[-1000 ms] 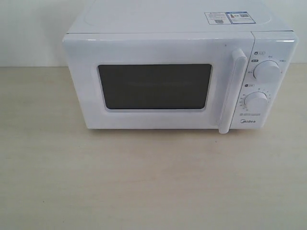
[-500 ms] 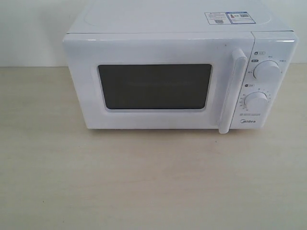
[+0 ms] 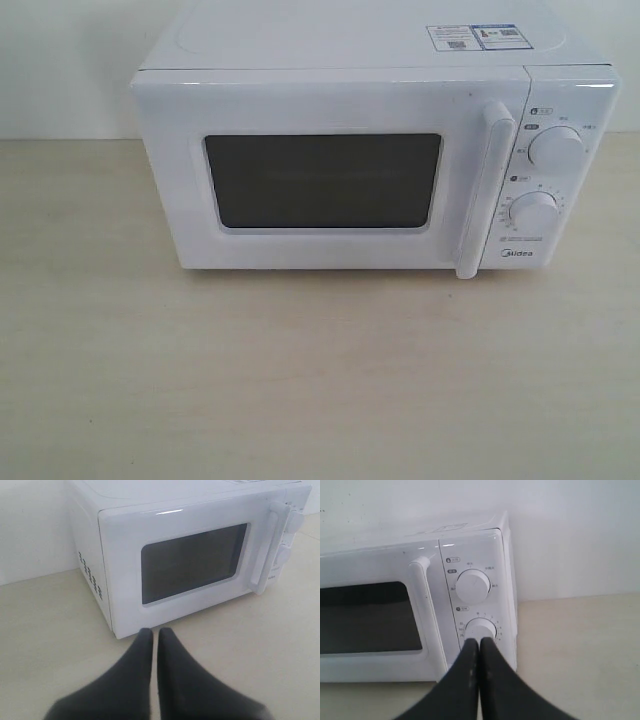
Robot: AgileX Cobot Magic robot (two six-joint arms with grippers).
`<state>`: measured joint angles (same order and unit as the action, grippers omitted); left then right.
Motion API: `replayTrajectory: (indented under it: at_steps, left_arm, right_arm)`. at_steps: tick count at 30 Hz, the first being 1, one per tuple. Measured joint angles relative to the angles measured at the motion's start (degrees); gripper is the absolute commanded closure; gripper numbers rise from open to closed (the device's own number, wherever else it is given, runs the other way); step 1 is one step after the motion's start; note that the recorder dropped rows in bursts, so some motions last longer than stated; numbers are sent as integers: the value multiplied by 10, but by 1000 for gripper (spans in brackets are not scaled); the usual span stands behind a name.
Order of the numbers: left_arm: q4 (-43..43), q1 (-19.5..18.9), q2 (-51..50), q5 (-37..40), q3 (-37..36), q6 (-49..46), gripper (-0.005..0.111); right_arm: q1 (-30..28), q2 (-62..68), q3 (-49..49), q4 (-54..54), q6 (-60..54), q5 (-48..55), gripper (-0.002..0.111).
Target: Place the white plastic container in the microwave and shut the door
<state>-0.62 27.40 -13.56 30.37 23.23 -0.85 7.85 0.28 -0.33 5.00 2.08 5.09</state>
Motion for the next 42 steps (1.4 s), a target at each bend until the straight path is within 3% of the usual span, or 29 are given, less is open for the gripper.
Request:
replayTrajectory:
  at_steps: [17, 29, 42]
  left_arm:
    - [0, 0, 0, 0, 0, 0, 102]
    - [0, 0, 0, 0, 0, 0, 102]
    - [0, 0, 0, 0, 0, 0, 102]
  right_arm:
    - [0, 0, 2, -16, -26, 142, 109]
    - [-38, 0, 3, -30, -29, 151, 109]
    - [-43, 0, 3, -30, -30, 151, 109]
